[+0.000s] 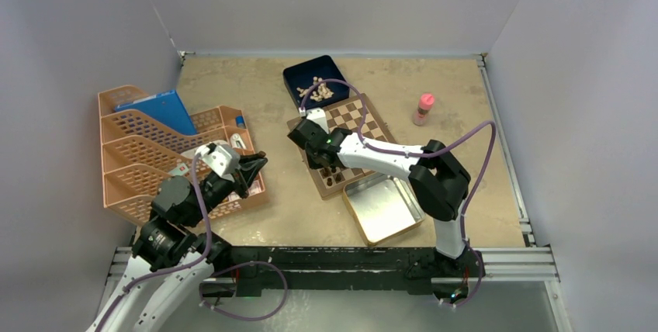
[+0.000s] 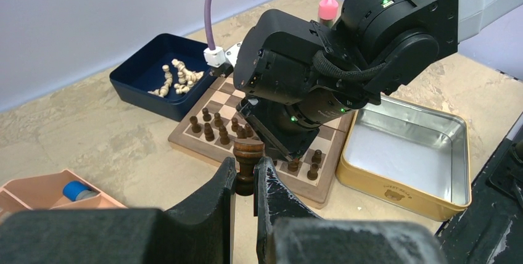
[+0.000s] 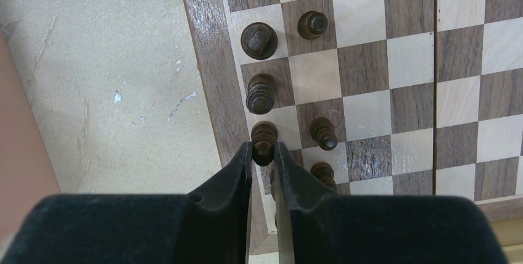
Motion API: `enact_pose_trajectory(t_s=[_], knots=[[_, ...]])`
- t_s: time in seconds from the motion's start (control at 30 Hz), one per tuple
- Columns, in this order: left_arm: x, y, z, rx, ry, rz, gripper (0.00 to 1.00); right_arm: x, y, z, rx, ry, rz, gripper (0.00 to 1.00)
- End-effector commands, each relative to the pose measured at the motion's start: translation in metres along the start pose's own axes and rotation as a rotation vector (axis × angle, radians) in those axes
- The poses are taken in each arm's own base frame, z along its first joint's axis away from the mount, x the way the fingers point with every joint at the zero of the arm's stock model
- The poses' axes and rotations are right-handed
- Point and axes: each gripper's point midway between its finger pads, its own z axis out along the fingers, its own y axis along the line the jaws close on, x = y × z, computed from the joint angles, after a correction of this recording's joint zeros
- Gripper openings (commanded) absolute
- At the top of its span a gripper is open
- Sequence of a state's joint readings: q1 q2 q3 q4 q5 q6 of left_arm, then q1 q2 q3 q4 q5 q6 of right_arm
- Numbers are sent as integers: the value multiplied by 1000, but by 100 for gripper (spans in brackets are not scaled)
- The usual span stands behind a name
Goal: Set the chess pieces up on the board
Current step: Place the chess piece on the chessboard.
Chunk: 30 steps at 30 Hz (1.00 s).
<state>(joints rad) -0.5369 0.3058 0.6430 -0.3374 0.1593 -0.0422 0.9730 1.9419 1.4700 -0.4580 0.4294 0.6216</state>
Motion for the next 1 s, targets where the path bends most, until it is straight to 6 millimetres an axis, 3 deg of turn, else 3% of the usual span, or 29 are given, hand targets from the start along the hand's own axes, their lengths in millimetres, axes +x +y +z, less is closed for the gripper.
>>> enact_pose_trajectory(t_s=[0.0,0.6,0.8,0.97], knots=[[-8,-3,4,19,-32,-11,0,-8,-9,-7,35,-21,19,19],[-6,-6,7,34,-19,-28,0,-25,-2,-21,-9,-72,69,29],[-5,-8,9,47,-7,-44,0,-37,-3,-43,-43,-105,102,31],[-2,-17,12,89,19,-94,0,-51,-3,-79,-120,-151,146,33]])
